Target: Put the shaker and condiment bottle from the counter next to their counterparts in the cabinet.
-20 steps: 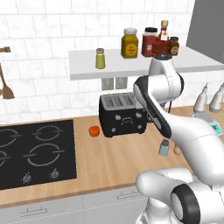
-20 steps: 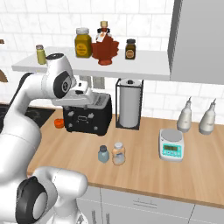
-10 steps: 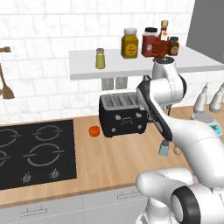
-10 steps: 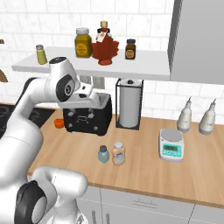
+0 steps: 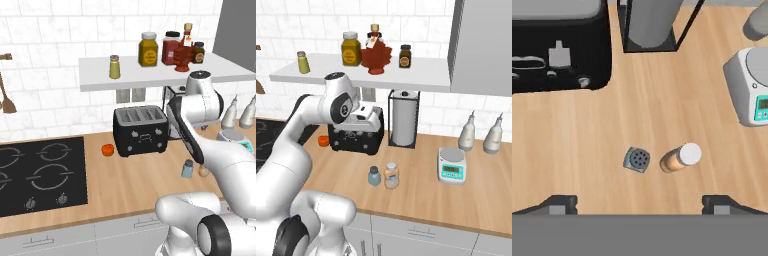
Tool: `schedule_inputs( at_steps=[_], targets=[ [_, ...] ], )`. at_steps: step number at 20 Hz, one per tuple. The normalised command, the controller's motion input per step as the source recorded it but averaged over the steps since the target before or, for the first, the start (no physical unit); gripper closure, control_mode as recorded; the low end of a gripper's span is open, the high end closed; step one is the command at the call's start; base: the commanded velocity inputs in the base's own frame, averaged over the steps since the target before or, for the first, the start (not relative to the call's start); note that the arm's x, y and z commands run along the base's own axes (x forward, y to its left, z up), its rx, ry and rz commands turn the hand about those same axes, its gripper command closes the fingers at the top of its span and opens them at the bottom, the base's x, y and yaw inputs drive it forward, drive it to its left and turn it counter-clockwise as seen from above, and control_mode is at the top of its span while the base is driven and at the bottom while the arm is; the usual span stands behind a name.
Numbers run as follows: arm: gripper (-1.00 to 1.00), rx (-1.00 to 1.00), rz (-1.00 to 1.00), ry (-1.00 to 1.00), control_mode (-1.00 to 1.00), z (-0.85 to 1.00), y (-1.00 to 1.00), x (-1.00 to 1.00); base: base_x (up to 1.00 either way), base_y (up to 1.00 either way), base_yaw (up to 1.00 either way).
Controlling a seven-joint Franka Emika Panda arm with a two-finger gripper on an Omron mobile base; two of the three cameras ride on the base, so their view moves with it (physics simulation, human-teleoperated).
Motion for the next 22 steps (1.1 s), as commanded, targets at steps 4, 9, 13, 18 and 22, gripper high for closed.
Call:
schedule_inputs(
  at_steps=[4,9,13,18,22],
  targets=[
    [-1.00,0.04,-0.19,0.00,-1.00,-0.64,-0.67,-0.57,0.00,0.00,0.00],
    [-1.00,0.06,-0.13,-0.01,-1.00,-0.27,-0.21,-0.42,0.00,0.00,0.00],
    [-1.00,0.05,-0.13,-0.04,-1.00,-0.27,-0.05,-0.05,0.00,0.00,0.00],
    [-1.00,0.07,-0.14,-0.07,-1.00,-0.25,-0.25,0.22,0.00,0.00,0.00],
    [-1.00,0.05,-0.11,-0.11,-1.00,-0.13,-0.03,0.09,0.00,0.00,0.00]
  ],
)
